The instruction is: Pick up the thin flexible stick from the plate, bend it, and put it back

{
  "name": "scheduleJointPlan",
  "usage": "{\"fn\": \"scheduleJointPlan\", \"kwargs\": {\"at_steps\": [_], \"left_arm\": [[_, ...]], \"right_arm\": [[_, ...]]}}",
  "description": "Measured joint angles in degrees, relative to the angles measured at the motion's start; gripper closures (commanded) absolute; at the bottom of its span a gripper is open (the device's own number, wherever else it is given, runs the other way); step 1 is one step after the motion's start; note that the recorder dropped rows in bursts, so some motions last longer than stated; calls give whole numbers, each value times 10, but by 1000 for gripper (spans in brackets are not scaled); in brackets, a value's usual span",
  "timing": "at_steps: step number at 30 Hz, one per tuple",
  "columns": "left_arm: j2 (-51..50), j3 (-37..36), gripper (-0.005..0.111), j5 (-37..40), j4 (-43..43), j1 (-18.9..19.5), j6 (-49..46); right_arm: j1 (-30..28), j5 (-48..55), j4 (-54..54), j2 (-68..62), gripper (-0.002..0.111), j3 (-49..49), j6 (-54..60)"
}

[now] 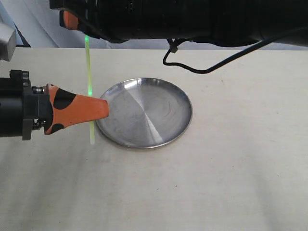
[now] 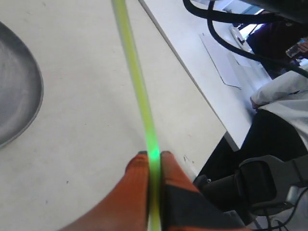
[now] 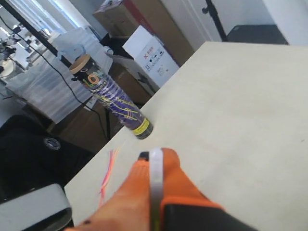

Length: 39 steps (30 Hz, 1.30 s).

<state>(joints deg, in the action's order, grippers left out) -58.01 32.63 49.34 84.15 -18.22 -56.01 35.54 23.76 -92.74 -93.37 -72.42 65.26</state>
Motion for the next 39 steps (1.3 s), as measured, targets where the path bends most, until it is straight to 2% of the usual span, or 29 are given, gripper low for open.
{"fn": "scheduleJointPlan", "kwargs": {"at_steps": [13, 22, 39], "left_arm": [[-9, 12, 107, 46, 62, 0, -87], [-12, 50, 107, 74, 46, 0, -111], [-12, 53, 107, 57, 32, 0, -139]], "right_arm": [[0, -44, 67, 23, 109, 0, -13], [0, -57, 70, 24, 109, 19, -19], [0, -67, 72, 24, 109, 33, -61]]}}
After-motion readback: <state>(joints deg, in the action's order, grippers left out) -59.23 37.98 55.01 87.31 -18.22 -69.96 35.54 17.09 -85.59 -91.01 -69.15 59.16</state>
